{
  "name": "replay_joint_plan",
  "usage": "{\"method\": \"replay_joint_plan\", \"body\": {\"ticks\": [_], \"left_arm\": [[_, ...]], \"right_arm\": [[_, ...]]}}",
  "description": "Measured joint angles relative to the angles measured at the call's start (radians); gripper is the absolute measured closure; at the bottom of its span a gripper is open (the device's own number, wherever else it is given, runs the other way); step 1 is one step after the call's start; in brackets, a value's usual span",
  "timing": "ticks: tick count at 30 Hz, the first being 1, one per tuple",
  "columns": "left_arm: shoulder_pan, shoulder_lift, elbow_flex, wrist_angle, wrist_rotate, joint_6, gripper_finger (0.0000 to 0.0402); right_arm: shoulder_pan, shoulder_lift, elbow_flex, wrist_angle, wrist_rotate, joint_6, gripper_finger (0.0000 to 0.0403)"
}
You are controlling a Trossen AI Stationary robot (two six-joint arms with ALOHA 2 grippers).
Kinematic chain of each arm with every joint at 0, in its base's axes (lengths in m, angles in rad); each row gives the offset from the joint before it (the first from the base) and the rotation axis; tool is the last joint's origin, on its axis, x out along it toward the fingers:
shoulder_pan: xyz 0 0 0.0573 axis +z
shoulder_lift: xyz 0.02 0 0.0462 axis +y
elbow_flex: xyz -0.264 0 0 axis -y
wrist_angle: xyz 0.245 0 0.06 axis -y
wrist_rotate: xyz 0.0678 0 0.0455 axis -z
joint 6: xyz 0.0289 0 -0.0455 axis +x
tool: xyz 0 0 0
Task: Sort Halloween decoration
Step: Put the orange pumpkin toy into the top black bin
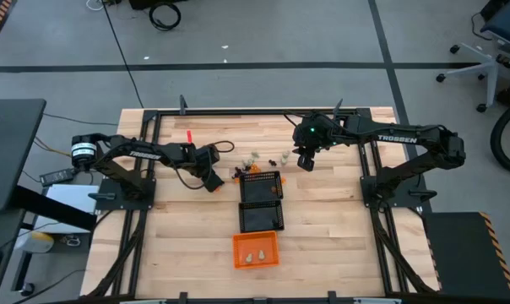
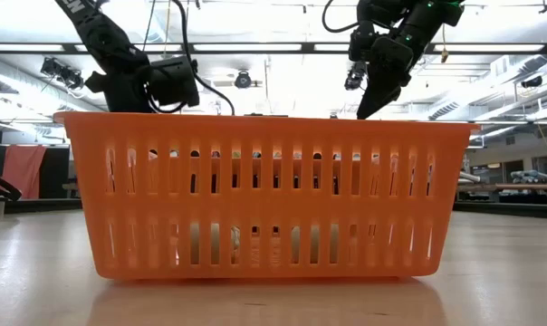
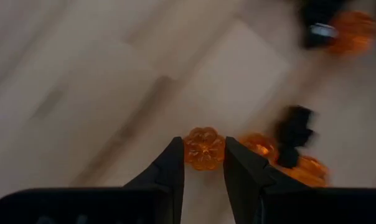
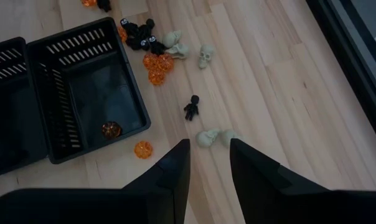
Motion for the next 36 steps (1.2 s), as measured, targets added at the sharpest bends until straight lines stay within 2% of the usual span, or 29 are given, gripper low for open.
{"method": "replay_joint_plan", "body": {"ticks": [10,15,21,32,36], "left_arm": [[-0.032,-0.066,0.002,0.05,-0.007,0.001,0.0311],[-0.076,-0.079,0.002,0.193,0.061,-0.046,0.0311],[-0.151,-0.079,0.005,0.36,0.077,-0.131,0.0311],[-0.284,-0.068,0.004,0.508,0.017,-0.362,0.0311],[-0.319,-0.057,0.004,0.589,-0.055,-0.439,0.0311]], "right_arm": [[0.0,0.0,0.0,0.001,0.0,-0.006,0.0286],[0.0,0.0,0.0,0.001,0.0,-0.008,0.0286],[0.0,0.0,0.0,0.008,-0.027,-0.024,0.0286],[0.0,0.0,0.0,0.021,-0.085,-0.034,0.0286],[0.002,0.0,0.0,0.036,-0.118,-0.03,0.0286]]}}
